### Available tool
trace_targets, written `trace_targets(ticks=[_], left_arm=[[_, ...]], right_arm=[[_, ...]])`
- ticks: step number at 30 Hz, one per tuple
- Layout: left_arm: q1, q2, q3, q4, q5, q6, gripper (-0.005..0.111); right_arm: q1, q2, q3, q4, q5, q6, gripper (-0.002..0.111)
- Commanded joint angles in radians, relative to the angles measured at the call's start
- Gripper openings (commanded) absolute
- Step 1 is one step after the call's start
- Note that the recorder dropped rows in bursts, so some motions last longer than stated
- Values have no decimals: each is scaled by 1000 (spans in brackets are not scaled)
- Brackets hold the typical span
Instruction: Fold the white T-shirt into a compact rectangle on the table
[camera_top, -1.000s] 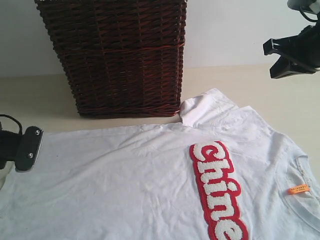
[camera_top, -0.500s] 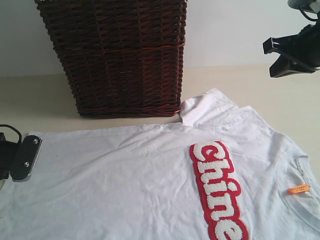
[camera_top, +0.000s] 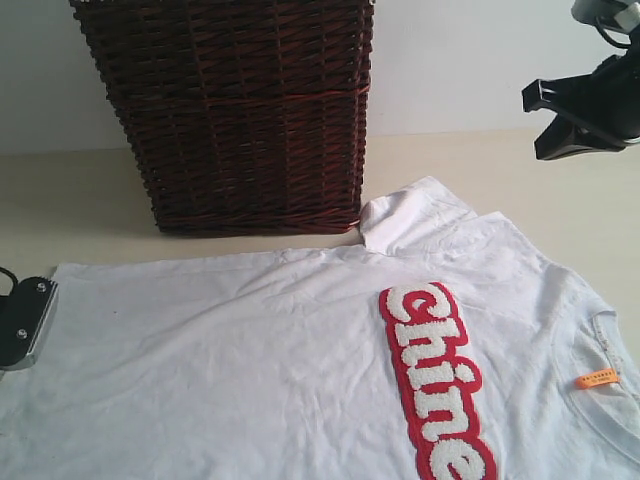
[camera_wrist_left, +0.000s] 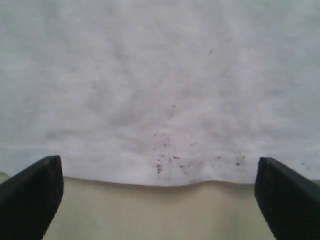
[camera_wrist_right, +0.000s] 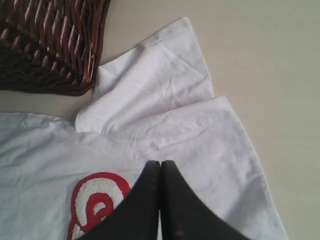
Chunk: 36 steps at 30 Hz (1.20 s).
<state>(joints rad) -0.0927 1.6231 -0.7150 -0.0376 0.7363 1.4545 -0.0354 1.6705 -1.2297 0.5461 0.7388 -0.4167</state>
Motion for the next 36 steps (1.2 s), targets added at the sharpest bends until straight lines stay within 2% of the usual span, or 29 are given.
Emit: trace_targets(ticks=[1,13,18,25,33,36], left_arm=[[4,35,11,0,-39,12,105],[4,88,13,22,2,11,105],[4,48,3,32,74,11,105],[4,17,8,-7,72,12,105],[4,33,95,-32,-145,19,105],[4,36,110,-43,-159,19,105]], right_arm=[[1,5,6,3,-2,-29,0],[1,5,6,8,0,-33,0],[1,5,6,36,-6,-55,0],[1,5,6,66,-8,-79,0],[1,5,6,76,13,-82,0],[1,5,6,76,15,-87,0]])
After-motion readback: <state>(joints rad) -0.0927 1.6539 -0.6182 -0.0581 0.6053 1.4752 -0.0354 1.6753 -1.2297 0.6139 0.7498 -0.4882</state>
